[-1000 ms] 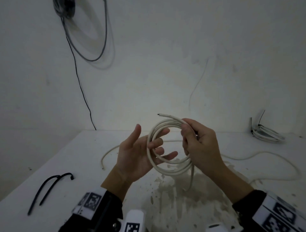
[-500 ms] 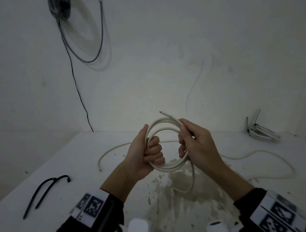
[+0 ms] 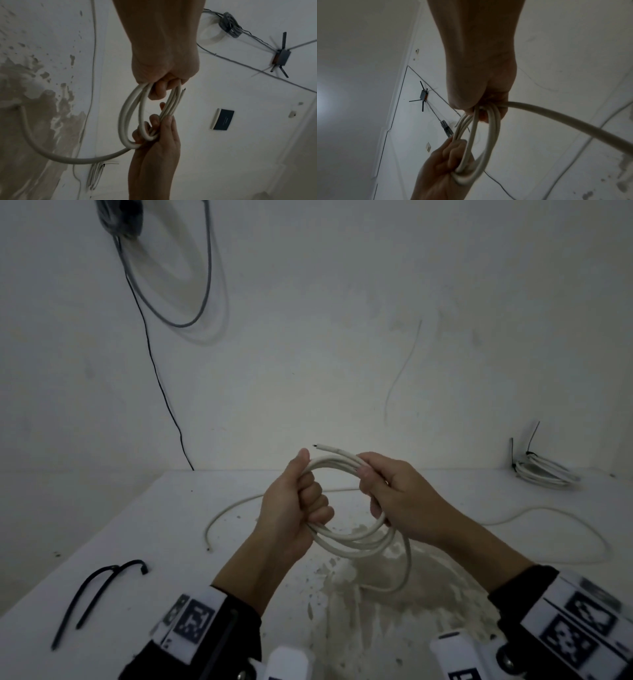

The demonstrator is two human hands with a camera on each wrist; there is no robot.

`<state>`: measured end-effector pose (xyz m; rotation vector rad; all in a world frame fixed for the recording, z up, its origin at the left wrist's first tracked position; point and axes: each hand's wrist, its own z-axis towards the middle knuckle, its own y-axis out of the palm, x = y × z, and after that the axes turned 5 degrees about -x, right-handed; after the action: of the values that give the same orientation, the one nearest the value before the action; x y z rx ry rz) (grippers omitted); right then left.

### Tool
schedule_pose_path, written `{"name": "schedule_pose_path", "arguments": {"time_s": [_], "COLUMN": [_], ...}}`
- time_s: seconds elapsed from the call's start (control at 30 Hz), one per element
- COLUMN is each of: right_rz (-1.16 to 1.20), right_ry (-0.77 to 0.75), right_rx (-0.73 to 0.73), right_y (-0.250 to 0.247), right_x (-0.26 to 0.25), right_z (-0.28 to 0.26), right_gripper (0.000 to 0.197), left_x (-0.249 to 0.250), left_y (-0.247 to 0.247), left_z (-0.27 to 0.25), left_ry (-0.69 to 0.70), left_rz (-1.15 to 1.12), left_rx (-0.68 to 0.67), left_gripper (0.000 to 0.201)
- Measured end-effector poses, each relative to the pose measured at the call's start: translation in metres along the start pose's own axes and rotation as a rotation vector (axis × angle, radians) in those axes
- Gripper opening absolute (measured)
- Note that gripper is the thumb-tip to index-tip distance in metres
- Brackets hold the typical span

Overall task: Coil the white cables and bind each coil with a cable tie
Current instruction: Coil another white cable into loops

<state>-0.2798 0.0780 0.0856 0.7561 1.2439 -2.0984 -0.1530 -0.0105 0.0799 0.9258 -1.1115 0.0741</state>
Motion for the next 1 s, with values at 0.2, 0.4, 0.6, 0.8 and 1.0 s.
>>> {"name": "schedule_pose_path", "arguments": {"time_s": [0.2,0.4,0.6,0.8,1.0], "right_rz": [-0.091,-0.113,-0.172,-0.239,-0.25], "right_ry": [-0.066,-0.111,-0.167,-0.105,0.011], "right_rx": [0.099,-0.047,-0.152,-0.26,-0.24], "right_y": [0.0,0.001,-0.004,-0.012,-0.011], "right_x": [0.01,0.011,0.012,0.014,0.011], "right_z": [-0.003,-0.007,-0.004,-0.003,0.002], "right_gripper": [0.022,0.021,0.022,0.019,0.02], "left_x": [0.017,0.019,0.014,0.013,0.008], "left_y": [-0.02,-0.022,-0.018,-0.021,-0.003], "left_z": [0.007,0.012,0.004,0.002,0.0], "left_ry": [-0.403,-0.614,-0.638,-0.551,-0.463], "left_rz": [-0.181,-0.069,0.276,0.413,0.713], "left_rx": [-0.482,-0.362,-0.348,-0.465,-0.383], "left_gripper": [0.027,0.068,0.043,0.02,0.05]}}
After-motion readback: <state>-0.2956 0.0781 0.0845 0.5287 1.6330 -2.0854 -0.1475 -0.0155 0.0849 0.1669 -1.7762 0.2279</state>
